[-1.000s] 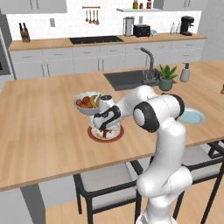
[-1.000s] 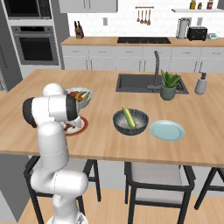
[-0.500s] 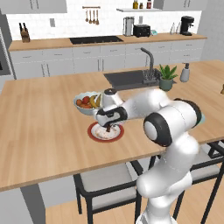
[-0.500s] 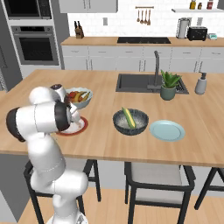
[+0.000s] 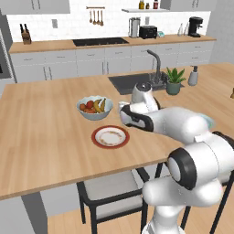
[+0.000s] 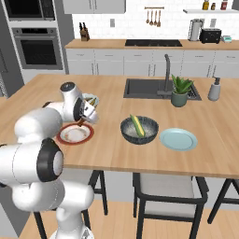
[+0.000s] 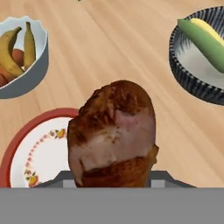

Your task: Pick the chicken drumstick and corn from their plates and place them in the bowl. Then put the bowl in the fridge.

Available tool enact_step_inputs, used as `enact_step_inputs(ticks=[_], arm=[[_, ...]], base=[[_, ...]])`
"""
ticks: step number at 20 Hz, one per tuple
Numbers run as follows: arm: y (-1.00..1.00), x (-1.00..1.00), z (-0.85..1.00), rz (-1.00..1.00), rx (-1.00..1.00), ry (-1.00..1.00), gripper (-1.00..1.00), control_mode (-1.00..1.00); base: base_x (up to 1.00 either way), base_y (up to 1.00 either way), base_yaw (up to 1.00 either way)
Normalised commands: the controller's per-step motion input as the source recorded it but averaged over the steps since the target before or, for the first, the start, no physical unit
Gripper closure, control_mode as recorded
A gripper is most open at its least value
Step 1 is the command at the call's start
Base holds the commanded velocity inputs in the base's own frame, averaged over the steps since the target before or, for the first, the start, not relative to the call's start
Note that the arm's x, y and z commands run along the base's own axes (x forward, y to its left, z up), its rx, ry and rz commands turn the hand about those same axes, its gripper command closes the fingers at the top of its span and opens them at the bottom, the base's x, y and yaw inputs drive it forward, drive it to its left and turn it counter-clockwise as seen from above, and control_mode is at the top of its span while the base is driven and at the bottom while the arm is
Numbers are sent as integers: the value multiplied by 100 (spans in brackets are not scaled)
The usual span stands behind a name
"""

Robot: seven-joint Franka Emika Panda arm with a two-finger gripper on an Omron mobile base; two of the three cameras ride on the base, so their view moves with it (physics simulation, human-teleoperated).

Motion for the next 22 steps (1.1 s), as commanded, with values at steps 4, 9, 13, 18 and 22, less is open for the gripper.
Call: enact_step_inputs(ticks=[4,9,13,18,22], arm=[[-100,-4,51,13,0,-4,100,-100],[-100,0,8,26,0,-1,100,-100],[-97,0,11,6,-1,10,100,-100],[-50,27,2,-1,-6,25,100,-100],[-55,67,-1,-1,0,27,100,-100]], base=[[0,0,0],[0,0,0],[0,0,0],[0,0,0],[0,0,0]])
